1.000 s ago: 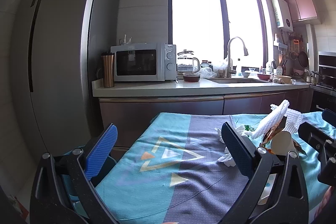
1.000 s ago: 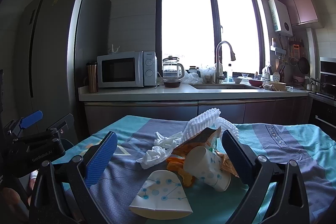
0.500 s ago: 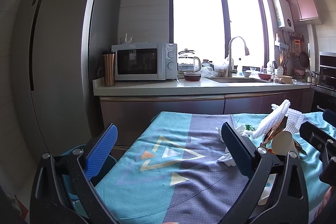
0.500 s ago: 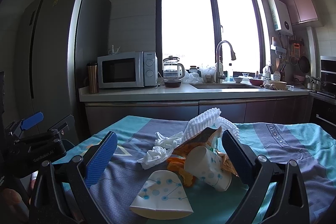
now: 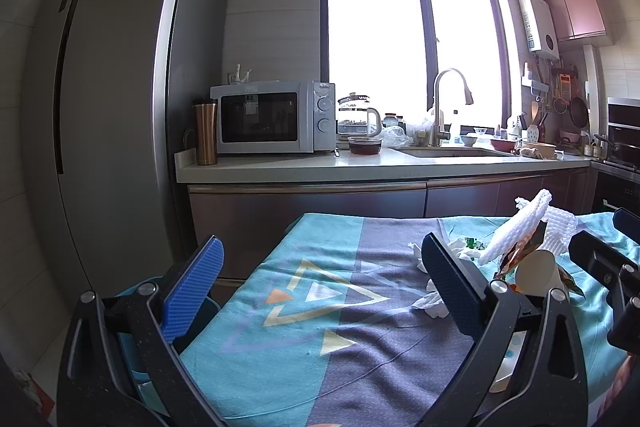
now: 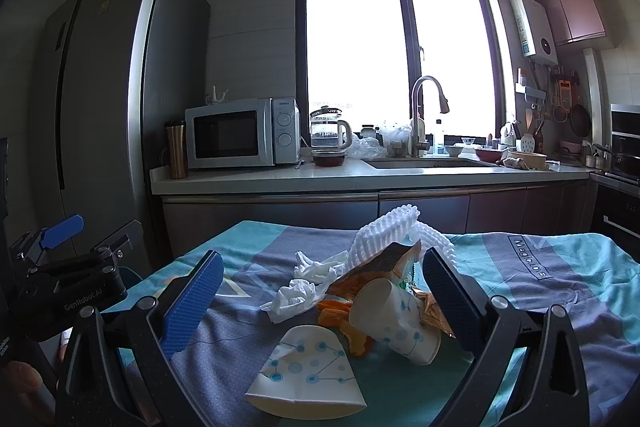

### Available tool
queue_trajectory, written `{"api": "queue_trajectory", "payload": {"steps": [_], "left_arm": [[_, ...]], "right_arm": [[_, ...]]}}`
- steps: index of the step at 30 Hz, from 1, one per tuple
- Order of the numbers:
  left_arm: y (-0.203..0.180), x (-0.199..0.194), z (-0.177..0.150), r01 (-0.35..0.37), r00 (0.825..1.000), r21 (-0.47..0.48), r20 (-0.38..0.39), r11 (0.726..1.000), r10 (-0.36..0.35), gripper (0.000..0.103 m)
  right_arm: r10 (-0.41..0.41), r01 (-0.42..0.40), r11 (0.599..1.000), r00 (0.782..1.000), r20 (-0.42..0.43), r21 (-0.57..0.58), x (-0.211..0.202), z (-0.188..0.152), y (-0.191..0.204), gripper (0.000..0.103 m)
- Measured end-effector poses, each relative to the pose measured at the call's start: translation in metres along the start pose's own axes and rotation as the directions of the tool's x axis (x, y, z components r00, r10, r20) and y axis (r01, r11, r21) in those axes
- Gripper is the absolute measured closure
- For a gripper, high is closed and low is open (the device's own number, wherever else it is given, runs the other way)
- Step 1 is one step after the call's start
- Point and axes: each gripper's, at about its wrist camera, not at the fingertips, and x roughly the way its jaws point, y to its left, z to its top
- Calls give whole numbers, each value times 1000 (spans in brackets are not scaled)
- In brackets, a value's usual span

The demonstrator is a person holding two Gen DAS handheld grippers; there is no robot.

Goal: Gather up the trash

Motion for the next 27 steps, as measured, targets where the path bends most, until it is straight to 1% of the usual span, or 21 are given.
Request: {"api": "queue_trajectory", "payload": {"steps": [27], "left_arm": [[-7, 2, -2, 16, 1000, 9, -11, 1000, -16, 5]], "right_arm": [[5, -5, 1000, 1000, -6, 7, 4, 0, -4, 6]]}}
